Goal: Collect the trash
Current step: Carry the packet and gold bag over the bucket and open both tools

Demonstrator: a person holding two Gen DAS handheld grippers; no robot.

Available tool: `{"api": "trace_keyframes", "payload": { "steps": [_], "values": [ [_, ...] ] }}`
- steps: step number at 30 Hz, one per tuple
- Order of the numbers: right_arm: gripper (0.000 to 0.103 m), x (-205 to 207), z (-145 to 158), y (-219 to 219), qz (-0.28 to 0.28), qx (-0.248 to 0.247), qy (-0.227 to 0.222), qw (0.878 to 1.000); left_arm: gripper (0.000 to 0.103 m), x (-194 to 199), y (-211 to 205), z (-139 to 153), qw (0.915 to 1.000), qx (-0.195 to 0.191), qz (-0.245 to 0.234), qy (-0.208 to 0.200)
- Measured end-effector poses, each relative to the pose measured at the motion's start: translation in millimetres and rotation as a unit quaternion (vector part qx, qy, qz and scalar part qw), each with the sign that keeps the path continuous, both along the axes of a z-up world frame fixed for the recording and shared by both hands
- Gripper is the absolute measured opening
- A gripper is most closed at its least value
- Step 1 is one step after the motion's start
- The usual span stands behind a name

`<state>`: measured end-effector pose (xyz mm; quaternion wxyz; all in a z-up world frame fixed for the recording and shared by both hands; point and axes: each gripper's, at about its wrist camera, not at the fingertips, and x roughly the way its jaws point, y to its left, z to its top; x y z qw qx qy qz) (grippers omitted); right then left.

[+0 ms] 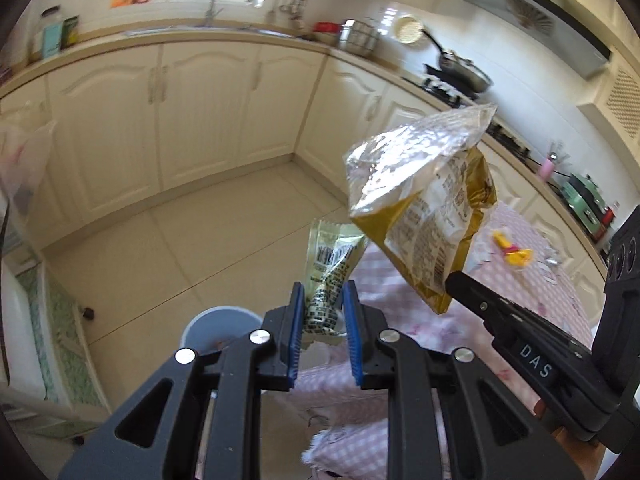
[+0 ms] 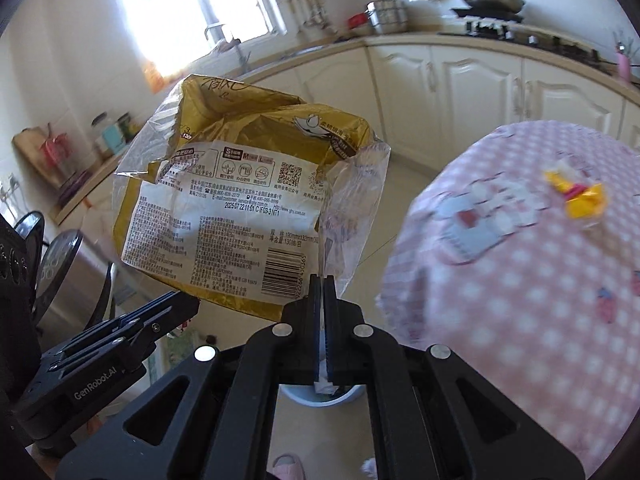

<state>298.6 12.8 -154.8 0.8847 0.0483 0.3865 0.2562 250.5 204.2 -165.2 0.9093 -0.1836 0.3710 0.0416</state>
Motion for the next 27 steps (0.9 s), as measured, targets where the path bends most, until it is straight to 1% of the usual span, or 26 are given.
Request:
{"api": "trace_keyframes", "payload": {
  "steps": [3,6,7,13,16,20,22,23,25,26,27],
  "values": [
    [0.001,8,-22,32,0.019,-0.013,0.019,1.000,0.019,1,25,-17,0.9996,-0.002,0.021,0.017],
    [0.001,16,-42,50,0.027,-0.022,0.036,0.999,0.019,4,46,-39,0.9985,-0.008,0.037,0.038],
    [0.001,21,-52,59,0.031,-0.028,0.044,0.998,0.019,7,54,-51,0.9979,-0.009,0.043,0.048],
    [0.001,40,-90,85,0.037,-0.047,0.071,0.996,0.019,28,79,-99,0.9941,-0.022,0.053,0.092],
    [0.001,50,-108,92,0.037,-0.057,0.082,0.994,0.019,41,83,-119,0.9928,-0.027,0.046,0.107],
    [0.001,59,-123,98,0.034,-0.065,0.091,0.993,0.026,60,87,-134,0.9913,-0.039,0.047,0.116],
    [0.001,62,-128,101,0.031,-0.072,0.092,0.993,0.033,67,88,-141,0.9905,-0.041,0.046,0.123],
    [0.001,64,-131,102,0.030,-0.073,0.093,0.993,0.038,69,88,-143,0.9903,-0.040,0.046,0.125],
    [0.001,63,-136,102,0.030,-0.075,0.096,0.992,0.040,72,88,-147,0.9901,-0.038,0.047,0.127],
    [0.001,62,-137,103,0.030,-0.076,0.097,0.992,0.043,72,88,-149,0.9897,-0.038,0.049,0.129],
    [0.001,63,-139,104,0.031,-0.077,0.099,0.992,0.044,72,89,-152,0.9893,-0.039,0.050,0.132]
  ]
}}
